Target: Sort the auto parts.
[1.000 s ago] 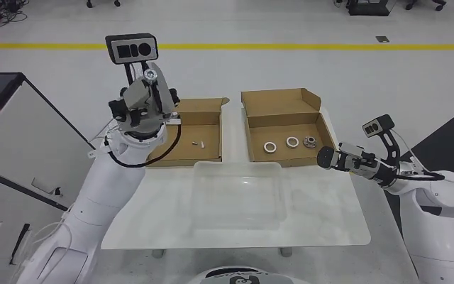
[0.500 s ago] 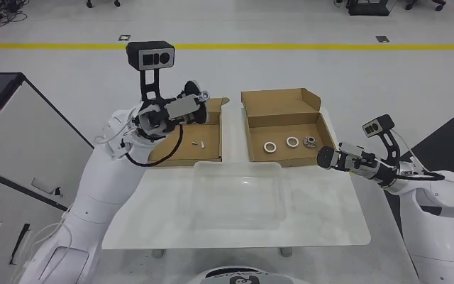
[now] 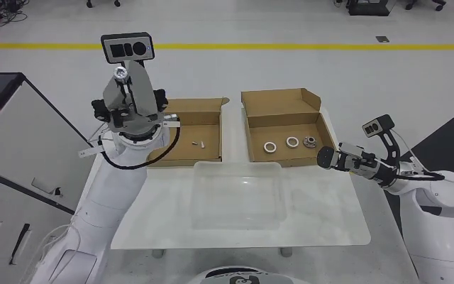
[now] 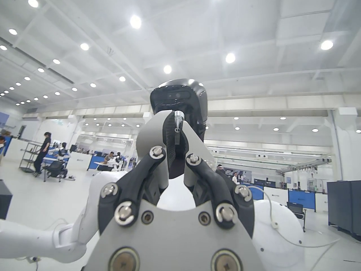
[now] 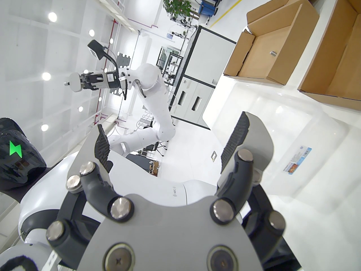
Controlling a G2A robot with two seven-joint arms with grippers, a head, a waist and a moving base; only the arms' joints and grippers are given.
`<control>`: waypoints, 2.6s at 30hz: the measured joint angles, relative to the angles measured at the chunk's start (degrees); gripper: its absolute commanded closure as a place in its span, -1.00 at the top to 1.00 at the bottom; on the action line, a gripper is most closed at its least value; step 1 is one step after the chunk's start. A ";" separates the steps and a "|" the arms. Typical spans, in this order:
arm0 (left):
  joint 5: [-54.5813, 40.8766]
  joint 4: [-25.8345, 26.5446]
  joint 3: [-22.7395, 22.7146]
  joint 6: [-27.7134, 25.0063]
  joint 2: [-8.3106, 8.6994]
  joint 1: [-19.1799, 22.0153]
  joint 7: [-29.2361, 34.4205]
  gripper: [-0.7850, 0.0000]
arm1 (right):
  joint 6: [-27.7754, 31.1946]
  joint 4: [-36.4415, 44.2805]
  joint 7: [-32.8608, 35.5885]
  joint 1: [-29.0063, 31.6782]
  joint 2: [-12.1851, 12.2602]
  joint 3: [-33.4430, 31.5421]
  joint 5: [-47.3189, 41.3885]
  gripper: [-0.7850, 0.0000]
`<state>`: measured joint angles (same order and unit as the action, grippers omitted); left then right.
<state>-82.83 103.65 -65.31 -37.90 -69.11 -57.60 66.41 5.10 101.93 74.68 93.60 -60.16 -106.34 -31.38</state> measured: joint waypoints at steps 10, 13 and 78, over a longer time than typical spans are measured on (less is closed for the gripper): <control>6.83 -2.77 -2.69 3.22 -1.91 -0.93 3.20 -1.00 | 0.00 0.00 0.00 0.00 0.00 0.00 0.00 1.00; 10.77 -3.49 -3.28 3.64 -2.14 -0.81 3.63 -1.00 | 0.00 0.00 0.00 0.00 0.00 0.00 0.00 1.00; 48.95 -0.53 -12.21 20.17 -2.42 -4.02 6.22 -1.00 | 0.00 0.00 0.00 0.00 0.00 0.00 0.00 1.00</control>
<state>-33.87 103.12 -77.53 -17.73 -71.53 -61.62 72.62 5.10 101.93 74.68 93.60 -60.16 -106.34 -31.38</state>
